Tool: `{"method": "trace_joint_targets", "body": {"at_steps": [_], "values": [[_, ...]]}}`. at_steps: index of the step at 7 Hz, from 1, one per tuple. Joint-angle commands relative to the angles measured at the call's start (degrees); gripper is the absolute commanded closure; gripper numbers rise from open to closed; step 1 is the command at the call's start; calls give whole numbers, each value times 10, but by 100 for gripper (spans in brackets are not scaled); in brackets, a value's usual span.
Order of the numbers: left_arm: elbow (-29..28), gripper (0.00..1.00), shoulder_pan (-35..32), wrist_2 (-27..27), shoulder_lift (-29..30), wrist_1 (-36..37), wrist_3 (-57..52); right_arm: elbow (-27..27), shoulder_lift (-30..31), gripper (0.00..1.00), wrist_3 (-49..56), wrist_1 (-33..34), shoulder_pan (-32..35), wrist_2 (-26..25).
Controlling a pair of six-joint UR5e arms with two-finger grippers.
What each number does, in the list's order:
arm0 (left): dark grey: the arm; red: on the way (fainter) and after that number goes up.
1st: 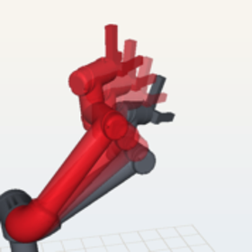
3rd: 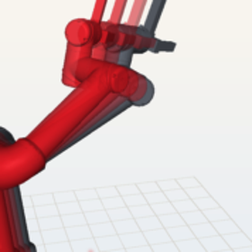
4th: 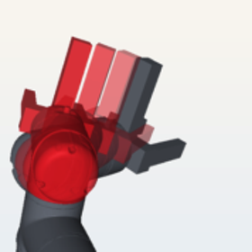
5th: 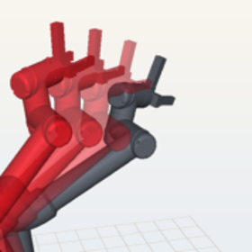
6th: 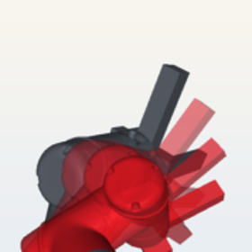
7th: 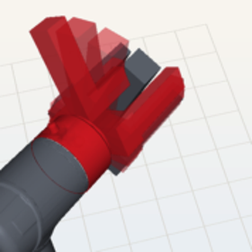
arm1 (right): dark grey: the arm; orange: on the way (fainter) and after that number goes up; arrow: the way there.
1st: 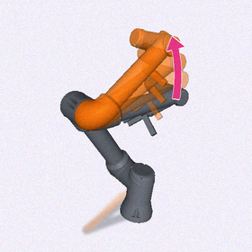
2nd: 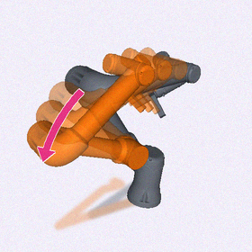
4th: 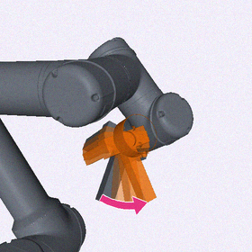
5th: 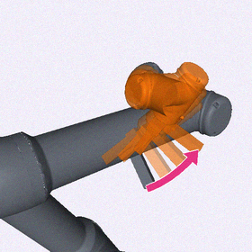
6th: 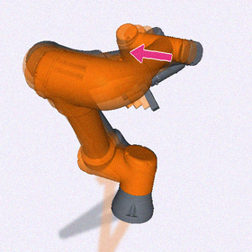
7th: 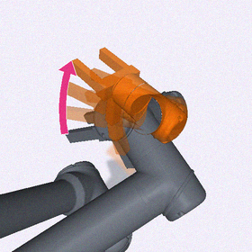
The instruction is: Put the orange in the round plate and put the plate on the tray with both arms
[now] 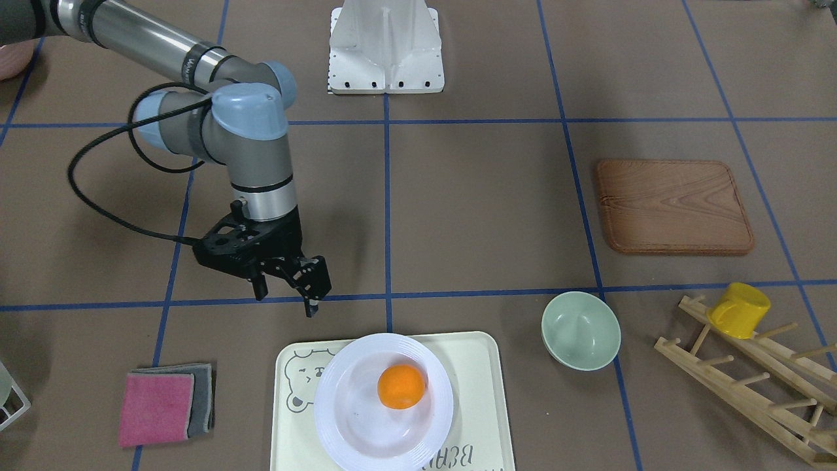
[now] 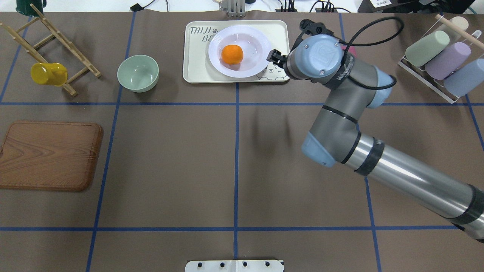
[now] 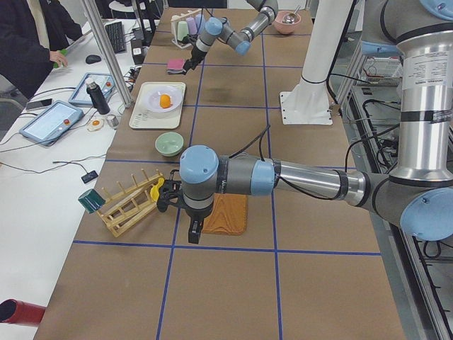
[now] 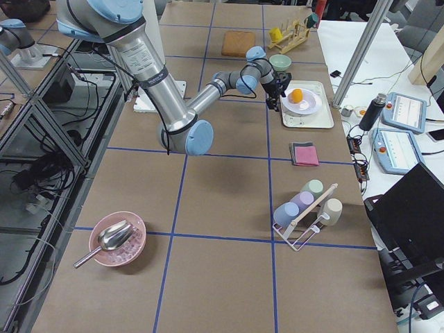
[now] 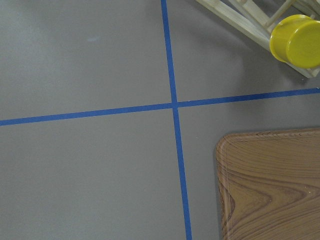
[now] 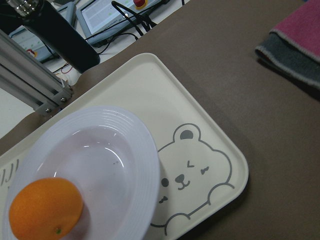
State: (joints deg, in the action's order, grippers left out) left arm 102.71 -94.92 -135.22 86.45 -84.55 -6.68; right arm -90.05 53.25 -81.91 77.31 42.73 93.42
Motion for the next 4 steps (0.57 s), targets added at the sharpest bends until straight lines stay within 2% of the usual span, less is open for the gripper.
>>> {"method": "trace_joint_targets", "body": {"at_steps": [1,4], "values": [[-8,1,0,-7,-8,-3,-2,-107,76,0,286,126,127,151],[-9,1,1,-3,-14,-35,-2,-112,183,0,606,142,311,315]]}}
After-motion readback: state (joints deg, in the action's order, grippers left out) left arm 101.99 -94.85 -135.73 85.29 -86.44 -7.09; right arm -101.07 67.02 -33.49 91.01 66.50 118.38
